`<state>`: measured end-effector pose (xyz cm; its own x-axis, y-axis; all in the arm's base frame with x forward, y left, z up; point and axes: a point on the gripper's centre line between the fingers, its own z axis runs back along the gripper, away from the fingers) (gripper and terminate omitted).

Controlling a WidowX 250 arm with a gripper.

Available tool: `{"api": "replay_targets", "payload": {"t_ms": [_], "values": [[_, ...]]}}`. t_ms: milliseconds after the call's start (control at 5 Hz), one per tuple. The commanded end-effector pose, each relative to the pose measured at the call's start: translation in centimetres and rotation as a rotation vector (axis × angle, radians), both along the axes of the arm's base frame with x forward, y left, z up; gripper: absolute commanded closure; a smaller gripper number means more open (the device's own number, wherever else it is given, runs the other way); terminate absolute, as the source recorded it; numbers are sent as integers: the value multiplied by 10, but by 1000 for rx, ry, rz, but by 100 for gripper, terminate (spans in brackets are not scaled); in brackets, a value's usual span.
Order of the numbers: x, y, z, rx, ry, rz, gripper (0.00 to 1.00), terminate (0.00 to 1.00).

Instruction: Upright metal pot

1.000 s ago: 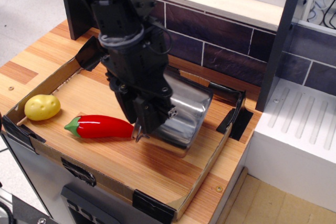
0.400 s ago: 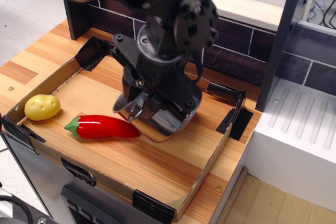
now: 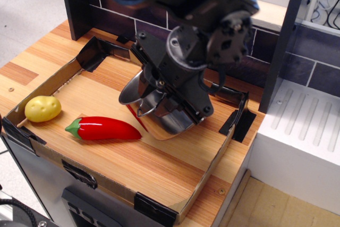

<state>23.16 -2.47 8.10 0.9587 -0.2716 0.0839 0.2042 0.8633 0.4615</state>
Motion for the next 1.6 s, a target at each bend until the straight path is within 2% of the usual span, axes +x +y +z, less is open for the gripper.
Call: {"api": "replay_targets", "payload": {"t_ms": [0,200,400,600,800,1000,1200,1400], "values": [[17,-6,8,65,-77,-36,0,0],[16,-10,4,10,-90,-31,0,0],[18,-12,11,-30,-112,-17,0,0],[19,-16,15,-20,-80,-10,0,0],[19,-16,21,-88,-73,18,0,0],[18,-17,44,-295,-15,42,0,0],[19,-10,80,-503,54,105,0,0],[23,0,120,-533,-2,152,0,0]]}}
